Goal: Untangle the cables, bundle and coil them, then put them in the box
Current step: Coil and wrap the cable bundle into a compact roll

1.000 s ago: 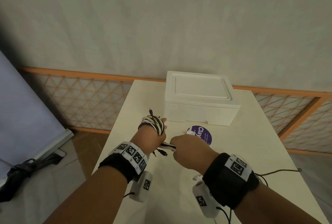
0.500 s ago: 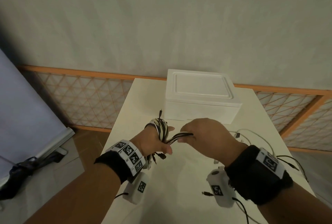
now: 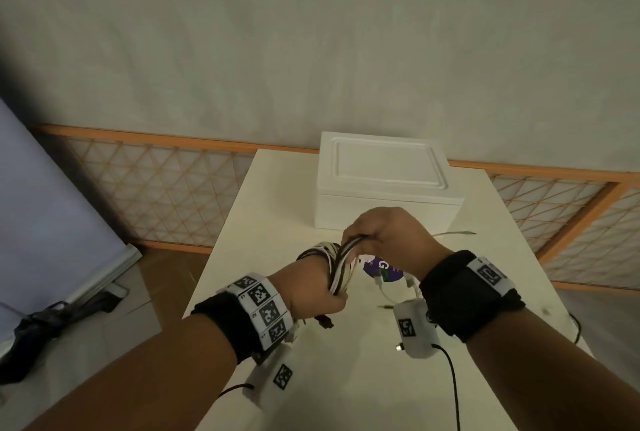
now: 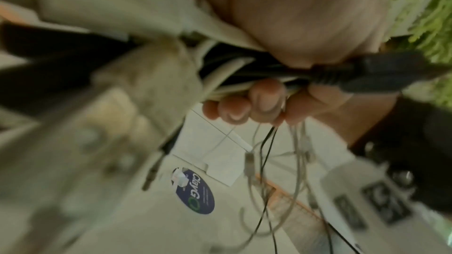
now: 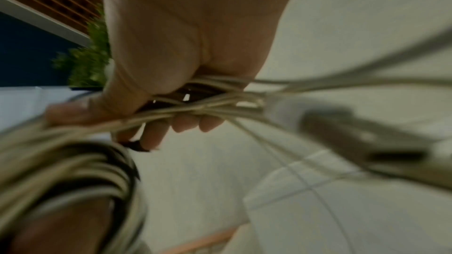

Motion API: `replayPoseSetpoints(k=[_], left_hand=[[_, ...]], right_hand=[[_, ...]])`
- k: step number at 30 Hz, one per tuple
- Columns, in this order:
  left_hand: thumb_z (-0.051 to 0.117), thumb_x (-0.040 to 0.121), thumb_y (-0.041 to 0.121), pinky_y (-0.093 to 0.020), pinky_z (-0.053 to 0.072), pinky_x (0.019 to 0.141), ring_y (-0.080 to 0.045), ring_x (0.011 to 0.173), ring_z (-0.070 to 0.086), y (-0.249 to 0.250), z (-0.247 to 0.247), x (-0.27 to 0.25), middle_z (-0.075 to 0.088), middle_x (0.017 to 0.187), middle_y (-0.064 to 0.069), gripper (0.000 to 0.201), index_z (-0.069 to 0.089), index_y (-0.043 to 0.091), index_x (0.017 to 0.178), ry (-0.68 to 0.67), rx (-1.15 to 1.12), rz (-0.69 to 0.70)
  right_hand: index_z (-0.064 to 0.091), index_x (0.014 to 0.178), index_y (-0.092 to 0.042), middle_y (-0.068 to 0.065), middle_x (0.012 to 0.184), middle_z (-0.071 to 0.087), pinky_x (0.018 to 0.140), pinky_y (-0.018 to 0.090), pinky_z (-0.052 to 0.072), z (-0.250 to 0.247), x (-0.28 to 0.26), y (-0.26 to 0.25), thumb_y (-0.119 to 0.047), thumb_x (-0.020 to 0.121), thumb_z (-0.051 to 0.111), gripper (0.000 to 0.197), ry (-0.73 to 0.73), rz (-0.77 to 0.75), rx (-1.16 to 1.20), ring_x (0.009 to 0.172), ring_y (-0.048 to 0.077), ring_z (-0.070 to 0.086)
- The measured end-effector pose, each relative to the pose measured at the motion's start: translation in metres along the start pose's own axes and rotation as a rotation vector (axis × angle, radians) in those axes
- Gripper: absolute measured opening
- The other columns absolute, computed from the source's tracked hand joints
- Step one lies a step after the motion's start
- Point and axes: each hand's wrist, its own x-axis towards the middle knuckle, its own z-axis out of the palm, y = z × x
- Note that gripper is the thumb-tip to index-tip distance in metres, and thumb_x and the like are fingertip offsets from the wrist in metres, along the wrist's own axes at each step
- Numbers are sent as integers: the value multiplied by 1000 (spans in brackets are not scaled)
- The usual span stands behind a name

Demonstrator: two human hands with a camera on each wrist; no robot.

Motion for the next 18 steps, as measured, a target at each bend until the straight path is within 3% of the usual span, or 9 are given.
replayPoseSetpoints(k=[2, 5, 7, 10, 15, 18], left_hand=[[61, 84, 21, -30, 49, 71, -17, 76, 53, -2, -6, 1, 44, 84, 2, 15, 46, 19, 83, 44, 5, -34], [61, 83, 24, -23, 42, 69, -17, 78, 51, -17, -21, 4, 42, 79, 7, 14, 48, 19, 82, 97, 173, -92], [59, 81, 24, -25, 42, 72, -18, 84, 53, -35, -31, 7, 44, 80, 7, 11, 52, 18, 87, 74, 380, -149], [54, 72, 23, -27, 42, 62, -17, 71, 53, -59, -39, 12, 49, 74, 6, 9, 46, 21, 77, 43, 568, -269], [53, 68, 20, -30, 52, 61, -16, 66, 54, -81, -44, 6, 53, 71, 5, 7, 47, 23, 71, 20, 663, -435], [55, 68, 23, -31, 55, 66, -16, 69, 55, -93, -41, 2, 52, 73, 6, 9, 48, 24, 73, 28, 680, -480]], right_hand=[[74, 94, -22, -7, 85, 70, 77, 25, 48, 6, -3, 17, -28, 83, 69, 14, 31, 109, 66, 82, 6, 59], [68, 96, -25, -5, 88, 68, 76, 29, 47, 25, -18, 47, -33, 86, 62, 14, -8, 243, -227, 86, 16, 62], [61, 97, -28, -4, 88, 67, 73, 31, 46, 44, -35, 63, -38, 86, 55, 15, -74, 377, -390, 85, 21, 64], [55, 104, -30, -5, 95, 66, 78, 31, 44, 72, -57, 76, -35, 87, 47, 20, -165, 522, -429, 89, 19, 63], [45, 87, -32, -11, 78, 50, 87, 37, 37, 82, -83, 97, -26, 79, 49, 11, -366, 686, -520, 94, 15, 60], [48, 89, -34, -12, 75, 48, 87, 37, 36, 71, -91, 109, -24, 81, 47, 13, -340, 706, -620, 97, 15, 56]])
